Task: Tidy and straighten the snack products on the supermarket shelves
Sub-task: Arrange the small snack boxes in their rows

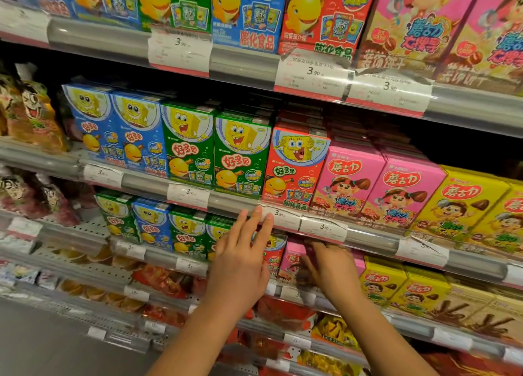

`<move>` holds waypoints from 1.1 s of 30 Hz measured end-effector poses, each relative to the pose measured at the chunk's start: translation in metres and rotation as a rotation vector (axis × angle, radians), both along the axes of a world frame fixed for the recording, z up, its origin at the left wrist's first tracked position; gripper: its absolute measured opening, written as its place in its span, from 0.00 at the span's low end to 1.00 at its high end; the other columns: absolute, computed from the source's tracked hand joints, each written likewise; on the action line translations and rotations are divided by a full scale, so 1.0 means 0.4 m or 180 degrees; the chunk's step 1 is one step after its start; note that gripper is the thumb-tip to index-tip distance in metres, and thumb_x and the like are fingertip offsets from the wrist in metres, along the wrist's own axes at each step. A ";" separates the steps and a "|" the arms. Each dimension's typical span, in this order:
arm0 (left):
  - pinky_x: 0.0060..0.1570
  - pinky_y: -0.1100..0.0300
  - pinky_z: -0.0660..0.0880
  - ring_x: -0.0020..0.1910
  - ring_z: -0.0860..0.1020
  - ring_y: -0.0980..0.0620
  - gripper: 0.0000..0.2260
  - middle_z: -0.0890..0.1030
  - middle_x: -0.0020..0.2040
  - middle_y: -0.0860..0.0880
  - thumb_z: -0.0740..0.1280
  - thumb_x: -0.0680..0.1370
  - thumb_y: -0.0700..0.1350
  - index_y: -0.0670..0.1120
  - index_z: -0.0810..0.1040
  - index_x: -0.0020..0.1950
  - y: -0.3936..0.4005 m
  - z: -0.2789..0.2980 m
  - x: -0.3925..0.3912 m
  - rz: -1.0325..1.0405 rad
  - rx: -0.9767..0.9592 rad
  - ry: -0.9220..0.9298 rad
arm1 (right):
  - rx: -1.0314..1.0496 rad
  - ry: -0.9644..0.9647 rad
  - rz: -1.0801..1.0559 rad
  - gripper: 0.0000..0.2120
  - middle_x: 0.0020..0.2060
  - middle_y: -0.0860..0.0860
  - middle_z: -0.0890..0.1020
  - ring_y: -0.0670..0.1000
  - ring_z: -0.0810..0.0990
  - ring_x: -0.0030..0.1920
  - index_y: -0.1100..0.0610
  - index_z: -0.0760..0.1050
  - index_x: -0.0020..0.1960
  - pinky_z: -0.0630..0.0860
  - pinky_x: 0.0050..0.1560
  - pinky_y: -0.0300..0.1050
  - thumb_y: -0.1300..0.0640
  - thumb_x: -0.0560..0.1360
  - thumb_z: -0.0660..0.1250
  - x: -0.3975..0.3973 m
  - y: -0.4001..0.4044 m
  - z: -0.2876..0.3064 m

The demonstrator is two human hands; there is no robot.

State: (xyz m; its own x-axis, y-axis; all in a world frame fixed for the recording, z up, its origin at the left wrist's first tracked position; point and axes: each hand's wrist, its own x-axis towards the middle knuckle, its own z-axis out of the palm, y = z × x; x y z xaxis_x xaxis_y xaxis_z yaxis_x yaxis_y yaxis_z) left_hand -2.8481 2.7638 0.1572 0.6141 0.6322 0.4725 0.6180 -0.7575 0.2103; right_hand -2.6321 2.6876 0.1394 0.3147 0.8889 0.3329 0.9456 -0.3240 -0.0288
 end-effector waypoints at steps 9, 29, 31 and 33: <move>0.74 0.44 0.64 0.82 0.52 0.45 0.42 0.54 0.83 0.49 0.70 0.74 0.48 0.50 0.52 0.84 0.001 -0.001 -0.003 -0.0020 -0.0045 -0.0048 | -0.0064 0.0440 0.0116 0.19 0.46 0.51 0.87 0.56 0.84 0.46 0.52 0.79 0.60 0.78 0.43 0.48 0.40 0.78 0.67 -0.002 0.004 0.023; 0.72 0.41 0.67 0.82 0.53 0.43 0.44 0.52 0.84 0.47 0.71 0.73 0.50 0.49 0.50 0.84 0.006 0.008 -0.004 -0.0058 -0.0147 0.0162 | 0.0398 0.0351 0.0317 0.14 0.39 0.55 0.85 0.60 0.84 0.37 0.57 0.80 0.53 0.71 0.30 0.45 0.46 0.77 0.71 -0.071 0.102 0.003; 0.73 0.41 0.67 0.82 0.52 0.43 0.45 0.50 0.84 0.48 0.71 0.73 0.50 0.49 0.48 0.84 0.009 0.010 -0.004 -0.0065 -0.0161 0.0198 | 0.0477 0.0401 0.0322 0.13 0.34 0.53 0.83 0.58 0.82 0.33 0.56 0.79 0.49 0.71 0.29 0.46 0.47 0.76 0.72 -0.086 0.093 -0.001; 0.74 0.42 0.66 0.82 0.50 0.43 0.44 0.49 0.84 0.48 0.70 0.75 0.49 0.49 0.47 0.84 0.008 0.009 -0.002 -0.0083 -0.0155 0.0215 | 0.0538 0.0417 0.0319 0.12 0.32 0.52 0.82 0.57 0.81 0.32 0.56 0.79 0.49 0.68 0.29 0.44 0.48 0.76 0.73 -0.099 0.088 -0.001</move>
